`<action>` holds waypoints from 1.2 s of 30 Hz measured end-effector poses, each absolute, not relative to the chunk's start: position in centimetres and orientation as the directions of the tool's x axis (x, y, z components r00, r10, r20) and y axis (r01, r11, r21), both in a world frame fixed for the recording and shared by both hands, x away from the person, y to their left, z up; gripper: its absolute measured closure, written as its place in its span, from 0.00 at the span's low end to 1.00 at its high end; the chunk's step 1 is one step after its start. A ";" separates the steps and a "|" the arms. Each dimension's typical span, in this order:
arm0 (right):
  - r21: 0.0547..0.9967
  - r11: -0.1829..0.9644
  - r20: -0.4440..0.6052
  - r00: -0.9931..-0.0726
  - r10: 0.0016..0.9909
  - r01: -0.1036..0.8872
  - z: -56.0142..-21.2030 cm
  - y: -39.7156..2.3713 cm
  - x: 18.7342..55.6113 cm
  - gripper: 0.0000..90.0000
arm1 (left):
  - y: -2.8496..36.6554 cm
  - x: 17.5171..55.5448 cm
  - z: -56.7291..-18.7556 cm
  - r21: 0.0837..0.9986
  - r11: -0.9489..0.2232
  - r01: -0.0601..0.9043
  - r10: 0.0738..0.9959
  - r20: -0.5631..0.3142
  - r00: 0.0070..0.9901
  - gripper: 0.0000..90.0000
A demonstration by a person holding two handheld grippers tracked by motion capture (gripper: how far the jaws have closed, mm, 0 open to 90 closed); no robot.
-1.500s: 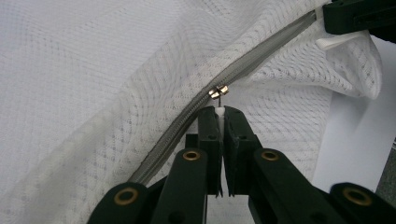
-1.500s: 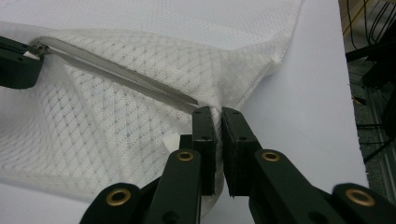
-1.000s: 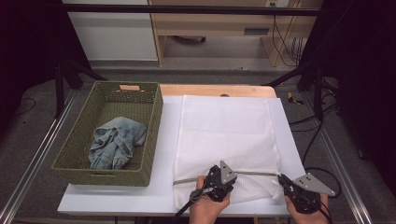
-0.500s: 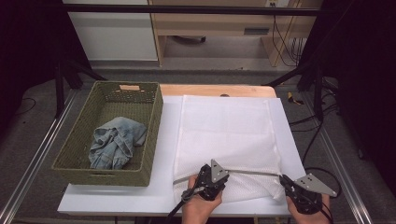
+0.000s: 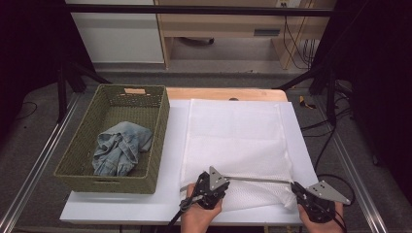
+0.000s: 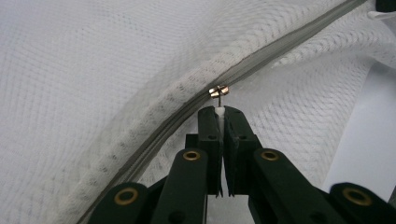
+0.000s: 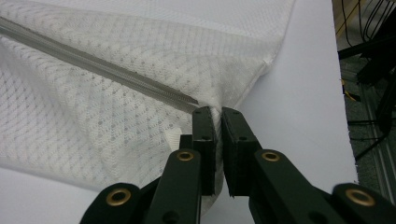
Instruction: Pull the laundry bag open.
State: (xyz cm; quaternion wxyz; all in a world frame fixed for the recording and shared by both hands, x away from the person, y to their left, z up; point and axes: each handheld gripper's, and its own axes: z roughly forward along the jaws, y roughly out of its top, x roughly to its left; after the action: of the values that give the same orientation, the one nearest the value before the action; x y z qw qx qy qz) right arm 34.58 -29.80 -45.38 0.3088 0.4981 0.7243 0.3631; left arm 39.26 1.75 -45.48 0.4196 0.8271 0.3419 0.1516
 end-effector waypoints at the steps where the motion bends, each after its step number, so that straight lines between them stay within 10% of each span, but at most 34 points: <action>1: 0.834 0.239 -0.085 -0.312 0.946 0.498 -45.4 -29.8 34.6 0.94 | 2.0 39.2 -45.4 0.794 -0.419 0.439 0.695 -0.031 0.718 0.96; 36: 0.829 0.235 -0.081 -0.307 0.948 0.507 -45.4 -29.8 34.5 0.94 | 4.6 38.6 -45.8 0.806 -0.384 0.451 0.721 -0.044 0.691 0.96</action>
State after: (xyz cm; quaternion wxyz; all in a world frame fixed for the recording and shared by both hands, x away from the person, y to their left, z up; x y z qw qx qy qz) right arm 34.50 -29.82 -45.41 0.3064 0.5028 0.7235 0.3603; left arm 38.64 4.62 -45.77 0.4233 0.8164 0.3591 0.1593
